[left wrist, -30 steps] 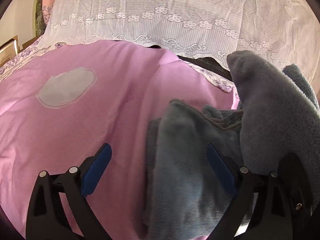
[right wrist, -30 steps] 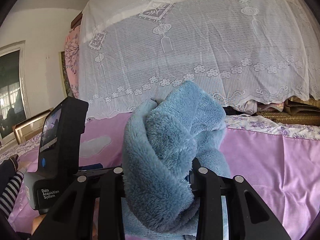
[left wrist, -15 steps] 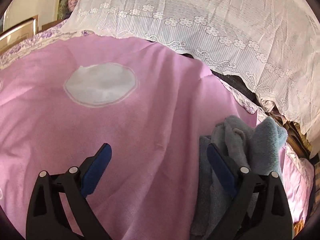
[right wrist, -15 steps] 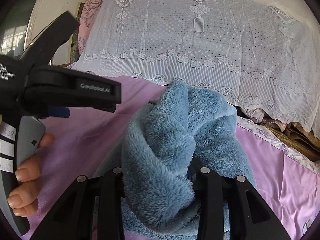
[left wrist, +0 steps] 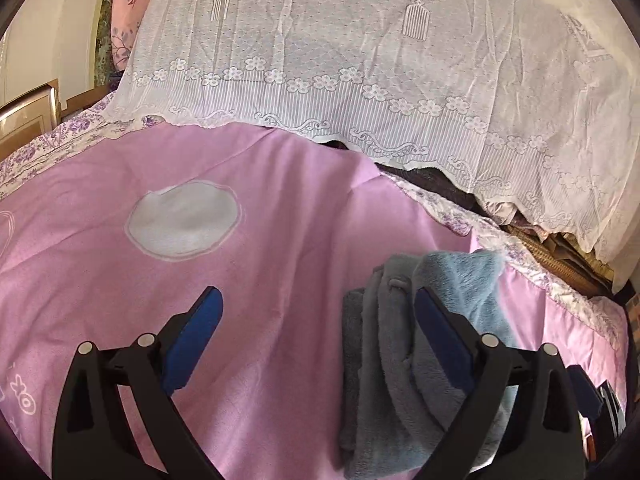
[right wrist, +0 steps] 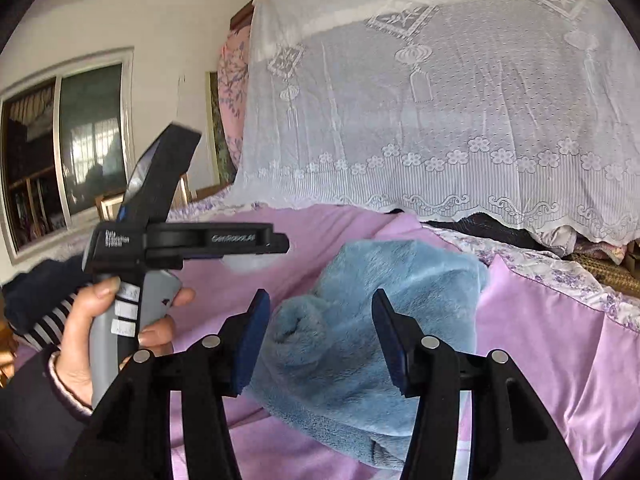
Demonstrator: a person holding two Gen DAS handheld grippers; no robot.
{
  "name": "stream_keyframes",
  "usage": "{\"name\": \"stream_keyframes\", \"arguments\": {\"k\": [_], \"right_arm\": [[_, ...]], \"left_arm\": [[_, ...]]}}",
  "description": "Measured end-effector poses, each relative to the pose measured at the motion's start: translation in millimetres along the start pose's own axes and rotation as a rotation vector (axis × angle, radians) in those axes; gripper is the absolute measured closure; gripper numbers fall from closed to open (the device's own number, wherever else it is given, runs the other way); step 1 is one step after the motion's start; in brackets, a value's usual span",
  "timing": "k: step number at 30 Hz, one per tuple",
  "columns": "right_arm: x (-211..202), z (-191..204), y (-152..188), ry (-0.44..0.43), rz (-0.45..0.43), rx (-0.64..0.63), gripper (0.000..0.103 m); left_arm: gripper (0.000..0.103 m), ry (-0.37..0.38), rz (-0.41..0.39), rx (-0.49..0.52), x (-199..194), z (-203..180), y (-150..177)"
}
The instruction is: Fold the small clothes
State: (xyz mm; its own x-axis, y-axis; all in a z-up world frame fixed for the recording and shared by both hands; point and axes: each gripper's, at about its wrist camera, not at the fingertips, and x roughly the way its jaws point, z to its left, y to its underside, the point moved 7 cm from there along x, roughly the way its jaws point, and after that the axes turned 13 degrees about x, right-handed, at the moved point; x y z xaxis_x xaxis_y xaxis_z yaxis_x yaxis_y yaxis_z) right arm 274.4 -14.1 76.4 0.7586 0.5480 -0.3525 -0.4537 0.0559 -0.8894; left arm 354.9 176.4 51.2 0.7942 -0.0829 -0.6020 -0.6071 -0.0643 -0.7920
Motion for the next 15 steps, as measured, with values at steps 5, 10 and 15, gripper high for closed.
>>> {"name": "stream_keyframes", "arguments": {"k": [5, 10, 15], "right_arm": [[-0.8, -54.7, -14.4, 0.113, -0.040, 0.214, 0.063], [42.2, -86.2, 16.6, 0.291, 0.059, 0.221, 0.076], [55.4, -84.4, 36.9, 0.299, 0.105, 0.200, 0.075]], "left_arm": [[0.005, 0.092, -0.051, 0.040, -27.5, -31.6, -8.9], [0.005, 0.124, -0.017, 0.143, -18.8, -73.2, 2.3], [0.004, -0.079, 0.136, 0.224, 37.0, -65.2, 36.0]]}}
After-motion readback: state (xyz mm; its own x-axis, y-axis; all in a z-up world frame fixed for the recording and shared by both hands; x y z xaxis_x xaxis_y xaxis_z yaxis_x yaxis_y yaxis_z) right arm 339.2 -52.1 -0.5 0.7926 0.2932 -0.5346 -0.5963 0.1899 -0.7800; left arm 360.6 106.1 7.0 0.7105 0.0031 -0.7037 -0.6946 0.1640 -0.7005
